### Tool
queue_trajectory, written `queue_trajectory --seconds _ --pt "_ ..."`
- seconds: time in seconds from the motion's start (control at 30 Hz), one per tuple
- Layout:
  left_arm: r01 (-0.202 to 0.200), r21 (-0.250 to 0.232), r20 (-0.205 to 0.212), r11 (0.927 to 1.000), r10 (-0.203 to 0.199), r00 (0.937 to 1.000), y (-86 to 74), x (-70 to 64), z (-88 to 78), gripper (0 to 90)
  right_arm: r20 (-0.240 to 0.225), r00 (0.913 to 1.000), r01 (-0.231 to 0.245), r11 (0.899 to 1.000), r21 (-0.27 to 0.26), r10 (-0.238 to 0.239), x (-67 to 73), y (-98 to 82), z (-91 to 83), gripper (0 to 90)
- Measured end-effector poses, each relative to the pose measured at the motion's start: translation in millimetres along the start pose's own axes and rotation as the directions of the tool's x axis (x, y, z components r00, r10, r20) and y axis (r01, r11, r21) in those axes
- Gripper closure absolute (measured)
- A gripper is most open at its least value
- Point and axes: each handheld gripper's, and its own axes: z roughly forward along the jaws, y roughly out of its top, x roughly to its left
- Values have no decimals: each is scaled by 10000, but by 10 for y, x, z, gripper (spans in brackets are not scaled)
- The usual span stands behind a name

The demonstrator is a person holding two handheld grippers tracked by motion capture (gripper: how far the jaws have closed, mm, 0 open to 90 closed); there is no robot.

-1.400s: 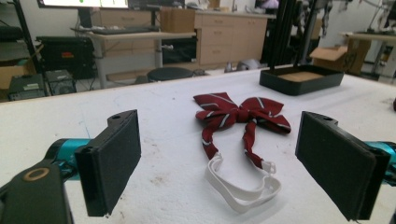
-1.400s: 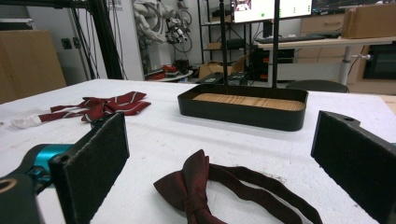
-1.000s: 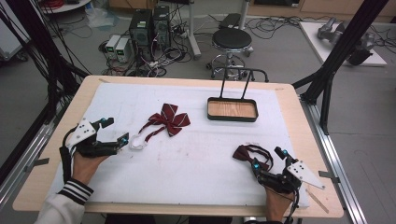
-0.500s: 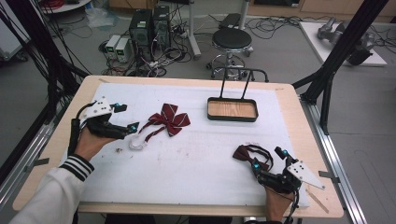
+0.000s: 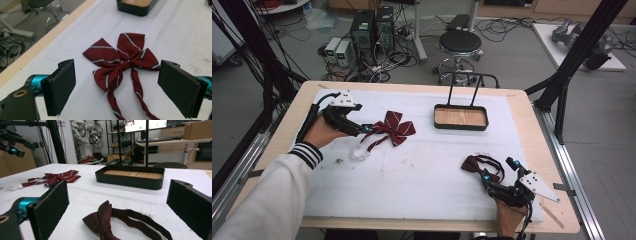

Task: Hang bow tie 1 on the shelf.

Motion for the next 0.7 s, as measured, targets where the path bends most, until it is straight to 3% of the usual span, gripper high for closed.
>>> queue_trajectory --seconds 0.1,0.17,0.3,0.43,0.53,0.63,0.67,0.7 --pt "-213 577 177 9981 203 9996 32 27 121 153 2 10000 -49 10000 5 49 -1 -1 -1 32" --pt "-528 1049 153 9931 515 9986 49 39 192 155 -16 10000 -56 10000 -12 56 -3 -1 -1 32" --pt "-588 1587 356 9856 538 9979 52 72 324 161 -7 10000 -67 10000 2 67 -6 1 0 32" --pt "-809 2138 631 9735 688 9956 40 89 448 176 -22 10000 -76 10000 -17 76 -7 0 -1 32" --pt "-996 2622 760 9599 824 9937 57 91 548 187 -1 10000 -44 10000 -71 44 -15 0 1 32" --pt "-1116 2860 927 9517 885 9918 80 90 640 198 1 10000 -81 9999 -70 81 -14 0 0 32" --pt "-1306 3116 1071 9412 1018 9890 90 89 681 208 -22 9999 -103 9999 -49 103 -12 0 -3 32" --pt "-1368 3254 1176 9356 1036 9876 92 88 709 232 -9 9999 -121 9999 -53 121 -12 0 -4 32"
